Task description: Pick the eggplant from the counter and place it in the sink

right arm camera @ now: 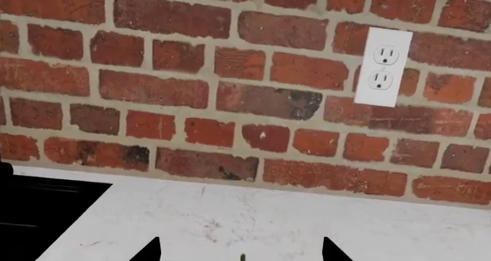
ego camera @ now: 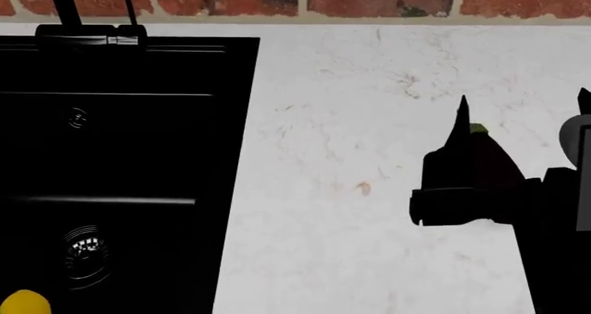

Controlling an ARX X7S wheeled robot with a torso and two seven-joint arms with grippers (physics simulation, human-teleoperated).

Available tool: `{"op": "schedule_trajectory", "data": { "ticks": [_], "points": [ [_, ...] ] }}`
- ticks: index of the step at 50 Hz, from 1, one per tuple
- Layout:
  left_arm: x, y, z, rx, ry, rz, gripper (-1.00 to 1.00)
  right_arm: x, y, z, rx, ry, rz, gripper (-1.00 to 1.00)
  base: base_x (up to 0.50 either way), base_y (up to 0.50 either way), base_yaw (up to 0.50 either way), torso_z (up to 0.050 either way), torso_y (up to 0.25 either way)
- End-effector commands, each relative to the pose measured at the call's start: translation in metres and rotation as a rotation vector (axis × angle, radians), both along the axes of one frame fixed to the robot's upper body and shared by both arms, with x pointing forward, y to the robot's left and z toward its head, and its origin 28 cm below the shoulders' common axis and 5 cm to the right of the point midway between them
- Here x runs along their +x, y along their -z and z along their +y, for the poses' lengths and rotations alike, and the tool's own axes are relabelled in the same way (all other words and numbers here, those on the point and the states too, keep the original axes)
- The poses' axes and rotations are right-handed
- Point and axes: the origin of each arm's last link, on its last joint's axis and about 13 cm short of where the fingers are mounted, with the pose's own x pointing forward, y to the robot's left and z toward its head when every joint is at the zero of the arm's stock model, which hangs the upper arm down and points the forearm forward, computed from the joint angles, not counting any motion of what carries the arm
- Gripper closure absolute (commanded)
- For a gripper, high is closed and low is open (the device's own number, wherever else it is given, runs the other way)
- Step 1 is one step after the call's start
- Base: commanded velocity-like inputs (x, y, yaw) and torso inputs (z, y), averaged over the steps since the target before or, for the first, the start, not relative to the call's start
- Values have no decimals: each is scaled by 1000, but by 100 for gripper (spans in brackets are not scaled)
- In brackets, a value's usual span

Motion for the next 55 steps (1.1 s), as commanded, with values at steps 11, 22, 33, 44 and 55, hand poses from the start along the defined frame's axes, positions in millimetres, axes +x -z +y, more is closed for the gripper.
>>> {"op": "schedule_trajectory", "data": {
  "ticks": [11,22,33,44,55],
  "points": [
    [-1,1,0,-22,-6,-13,-100,19,-7,-5,-29,1,97,-100,-1,0,0,0,0],
    [0,1,0,-24,-4,-12,-100,59,-26,-17,-61,-2,229,-100,0,0,0,0,0],
    [-3,5,2,-29,-11,-9,-100,94,-47,-24,-100,24,323,-100,0,0,0,0,0],
    [-5,7,4,-35,-14,-7,-100,103,-44,-31,-100,41,424,-100,0,0,0,0,0],
    [-5,7,4,-34,-20,-7,-100,98,-25,-38,-79,41,525,-100,0,0,0,0,0]
  ]
}}
